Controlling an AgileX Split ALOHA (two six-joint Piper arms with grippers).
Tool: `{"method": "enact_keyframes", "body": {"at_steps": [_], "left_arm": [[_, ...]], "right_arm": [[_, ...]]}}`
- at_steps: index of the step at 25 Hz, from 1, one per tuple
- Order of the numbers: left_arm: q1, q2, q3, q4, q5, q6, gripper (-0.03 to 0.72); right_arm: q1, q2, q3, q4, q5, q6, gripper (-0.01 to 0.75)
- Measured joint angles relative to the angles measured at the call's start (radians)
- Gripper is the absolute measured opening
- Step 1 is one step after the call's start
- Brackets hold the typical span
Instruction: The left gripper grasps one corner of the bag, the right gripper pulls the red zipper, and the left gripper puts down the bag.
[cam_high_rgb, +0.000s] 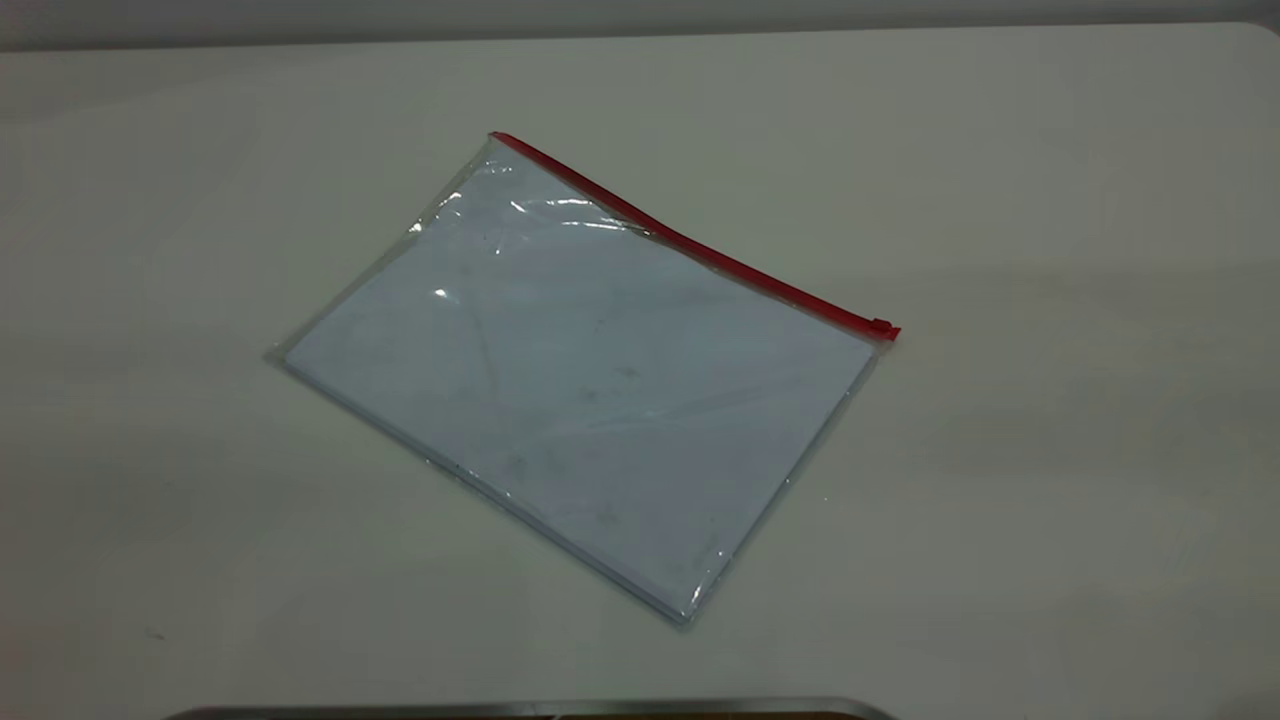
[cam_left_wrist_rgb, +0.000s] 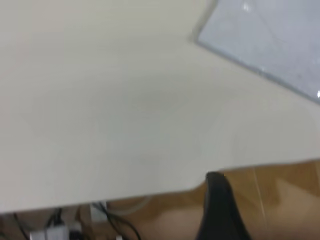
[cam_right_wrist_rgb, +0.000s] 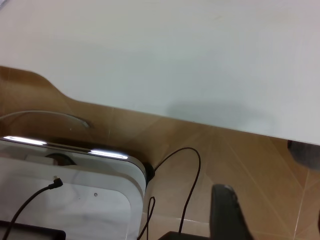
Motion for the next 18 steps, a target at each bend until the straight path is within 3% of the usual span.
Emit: {"method": "enact_keyframes", "body": {"at_steps": [6, 12, 18], "left_arm": [[0.0, -0.11, 0.0, 0.0, 0.008, -0.001, 0.546], [-0.003, -0.141, 0.0, -0.003, 0.01, -0.001, 0.546], [-0.052, -0.141, 0.0, -0.004, 0.01, -0.001, 0.546]], "right_arm": [[-0.005, -0.008, 0.0, 0.0, 0.0, 0.001, 0.466], [-0.111, -0.158, 0.0, 0.0, 0.003, 0.0, 0.466], [-0.126, -0.396, 0.0, 0.0, 0.013, 0.0, 0.466]]}}
